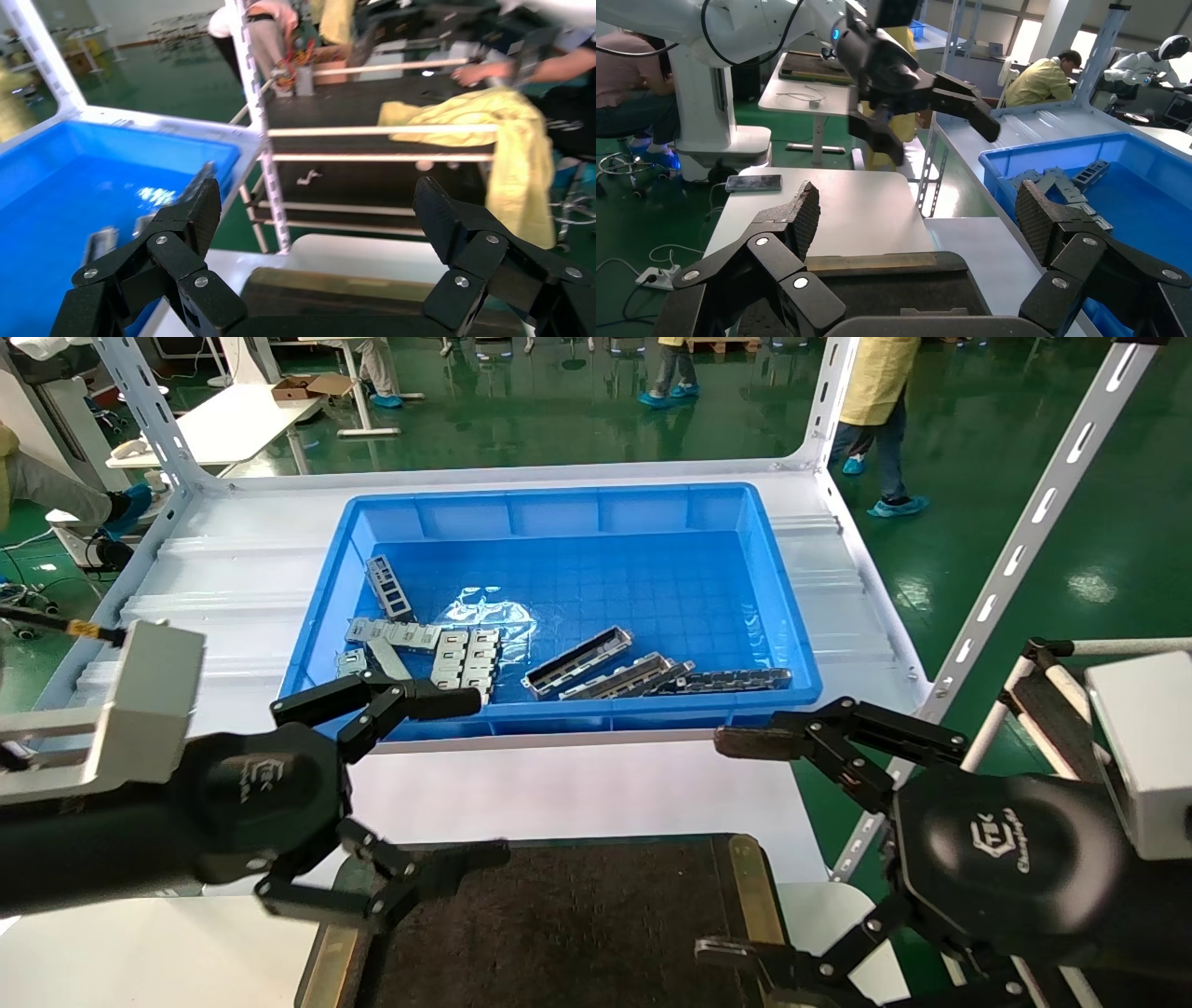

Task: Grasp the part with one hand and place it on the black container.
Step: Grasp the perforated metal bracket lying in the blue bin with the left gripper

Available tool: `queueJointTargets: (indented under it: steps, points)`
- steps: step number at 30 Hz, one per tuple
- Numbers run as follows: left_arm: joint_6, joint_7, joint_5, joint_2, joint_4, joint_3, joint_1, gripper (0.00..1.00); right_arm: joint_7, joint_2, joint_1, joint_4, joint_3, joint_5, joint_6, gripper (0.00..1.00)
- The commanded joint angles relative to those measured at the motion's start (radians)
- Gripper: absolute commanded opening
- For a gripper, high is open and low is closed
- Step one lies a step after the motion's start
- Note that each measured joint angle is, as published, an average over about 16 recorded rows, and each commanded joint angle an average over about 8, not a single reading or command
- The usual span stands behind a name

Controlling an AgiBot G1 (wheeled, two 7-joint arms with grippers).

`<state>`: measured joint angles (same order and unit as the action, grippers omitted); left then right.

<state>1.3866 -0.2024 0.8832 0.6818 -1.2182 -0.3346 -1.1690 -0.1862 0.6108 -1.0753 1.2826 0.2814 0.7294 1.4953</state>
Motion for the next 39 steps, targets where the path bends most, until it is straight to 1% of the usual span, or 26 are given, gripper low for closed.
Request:
queueJointTargets:
  steps: [1,6,11,22,31,39]
  points:
    - [-0.017,-0.001,0.027,0.012,0.013,-0.009,-0.015,1.00,0.000,0.000,0.000,0.000,0.000,0.000,0.000,1.00]
    - [-0.057,0.010,0.099,0.070,0.099,-0.041,-0.075,1.00,0.000,0.000,0.000,0.000,0.001,0.000,0.000,1.00]
    - [-0.103,0.033,0.165,0.141,0.217,-0.070,-0.141,1.00,0.000,0.000,0.000,0.000,0.001,-0.001,0.000,1.00]
    - [-0.202,0.127,0.303,0.314,0.542,-0.133,-0.302,1.00,0.001,-0.001,0.000,0.000,0.002,-0.001,-0.001,1.00]
    - [-0.276,0.193,0.357,0.447,0.826,-0.159,-0.422,1.00,0.001,-0.001,-0.001,0.000,0.002,-0.002,-0.001,1.00]
    - [-0.348,0.249,0.387,0.540,1.010,-0.174,-0.488,1.00,0.001,-0.001,-0.001,0.000,0.003,-0.002,-0.001,1.00]
